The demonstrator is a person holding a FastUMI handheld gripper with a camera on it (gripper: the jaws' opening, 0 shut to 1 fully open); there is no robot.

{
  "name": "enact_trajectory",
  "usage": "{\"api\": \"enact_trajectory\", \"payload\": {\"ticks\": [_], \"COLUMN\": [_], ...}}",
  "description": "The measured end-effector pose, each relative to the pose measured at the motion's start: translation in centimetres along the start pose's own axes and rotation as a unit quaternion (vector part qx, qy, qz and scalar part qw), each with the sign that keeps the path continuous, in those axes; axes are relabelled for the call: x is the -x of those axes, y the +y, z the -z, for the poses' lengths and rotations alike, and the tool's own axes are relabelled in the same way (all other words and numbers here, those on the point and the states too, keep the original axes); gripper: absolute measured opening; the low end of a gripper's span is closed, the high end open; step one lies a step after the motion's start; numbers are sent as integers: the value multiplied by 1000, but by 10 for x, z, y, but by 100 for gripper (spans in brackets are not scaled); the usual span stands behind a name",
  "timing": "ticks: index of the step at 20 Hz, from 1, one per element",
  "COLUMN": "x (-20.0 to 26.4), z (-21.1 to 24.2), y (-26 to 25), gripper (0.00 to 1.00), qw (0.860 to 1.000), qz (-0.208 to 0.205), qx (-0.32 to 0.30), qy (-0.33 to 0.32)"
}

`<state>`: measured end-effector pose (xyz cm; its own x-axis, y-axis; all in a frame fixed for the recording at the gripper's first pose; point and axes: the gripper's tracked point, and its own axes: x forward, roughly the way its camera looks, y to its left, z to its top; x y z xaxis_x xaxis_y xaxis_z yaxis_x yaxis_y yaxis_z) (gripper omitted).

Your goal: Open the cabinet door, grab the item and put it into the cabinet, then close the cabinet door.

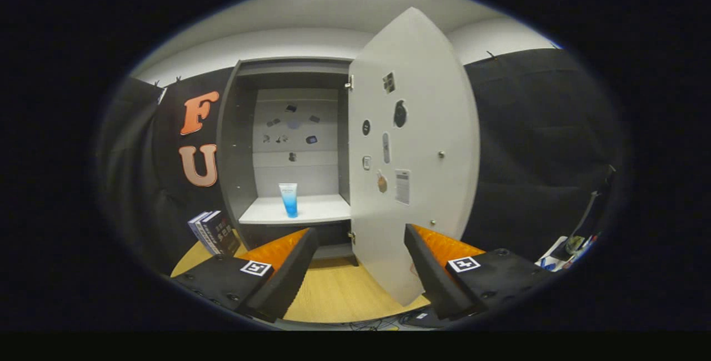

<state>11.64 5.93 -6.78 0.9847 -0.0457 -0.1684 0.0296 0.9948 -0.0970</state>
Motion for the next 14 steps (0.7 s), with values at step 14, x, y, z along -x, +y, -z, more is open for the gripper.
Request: {"api": "enact_trajectory", "payload": {"ticks": [14], "x": [-24], "z": [61], "y": [-166], "gripper": [99], "qw": [998], "qz": [54], "qx": [-21], "qy": [29]}}
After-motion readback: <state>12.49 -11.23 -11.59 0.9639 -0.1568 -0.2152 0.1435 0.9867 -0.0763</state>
